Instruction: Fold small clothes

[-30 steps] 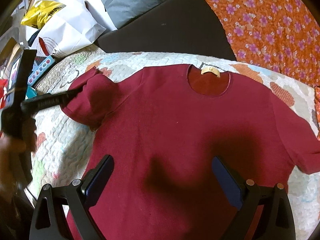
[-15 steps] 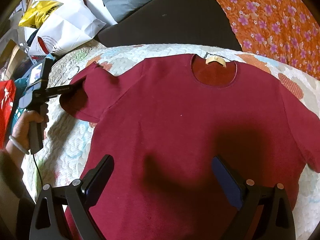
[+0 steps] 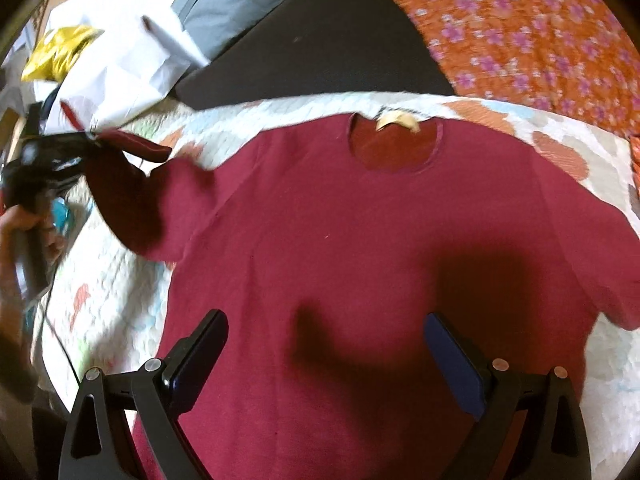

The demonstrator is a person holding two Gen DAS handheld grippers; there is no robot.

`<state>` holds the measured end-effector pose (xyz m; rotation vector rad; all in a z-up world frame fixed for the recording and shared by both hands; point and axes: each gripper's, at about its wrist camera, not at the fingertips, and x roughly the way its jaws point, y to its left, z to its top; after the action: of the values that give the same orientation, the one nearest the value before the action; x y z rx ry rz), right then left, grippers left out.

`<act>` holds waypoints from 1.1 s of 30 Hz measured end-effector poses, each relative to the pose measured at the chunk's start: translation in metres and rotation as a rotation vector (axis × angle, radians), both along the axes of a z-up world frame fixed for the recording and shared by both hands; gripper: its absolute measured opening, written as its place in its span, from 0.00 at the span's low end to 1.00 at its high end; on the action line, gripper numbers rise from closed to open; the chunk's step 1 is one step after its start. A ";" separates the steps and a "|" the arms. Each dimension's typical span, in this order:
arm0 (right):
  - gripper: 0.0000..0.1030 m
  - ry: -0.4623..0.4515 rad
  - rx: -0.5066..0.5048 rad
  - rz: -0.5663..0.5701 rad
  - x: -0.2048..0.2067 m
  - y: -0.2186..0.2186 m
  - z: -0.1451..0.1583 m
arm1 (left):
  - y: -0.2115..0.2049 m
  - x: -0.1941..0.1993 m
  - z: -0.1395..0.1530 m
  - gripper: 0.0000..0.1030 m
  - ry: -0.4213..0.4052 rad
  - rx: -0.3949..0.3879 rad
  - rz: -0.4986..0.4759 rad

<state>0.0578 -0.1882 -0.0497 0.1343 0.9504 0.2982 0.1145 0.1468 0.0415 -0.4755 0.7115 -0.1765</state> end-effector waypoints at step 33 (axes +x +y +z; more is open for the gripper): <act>0.11 -0.110 -0.291 0.107 0.007 -0.014 -0.022 | -0.084 -0.063 -0.043 0.56 0.116 0.414 -0.065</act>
<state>0.0647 -0.2018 -0.0715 -0.1983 0.8834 0.2595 0.0516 0.0628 -0.0011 -0.0669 0.8533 -0.0593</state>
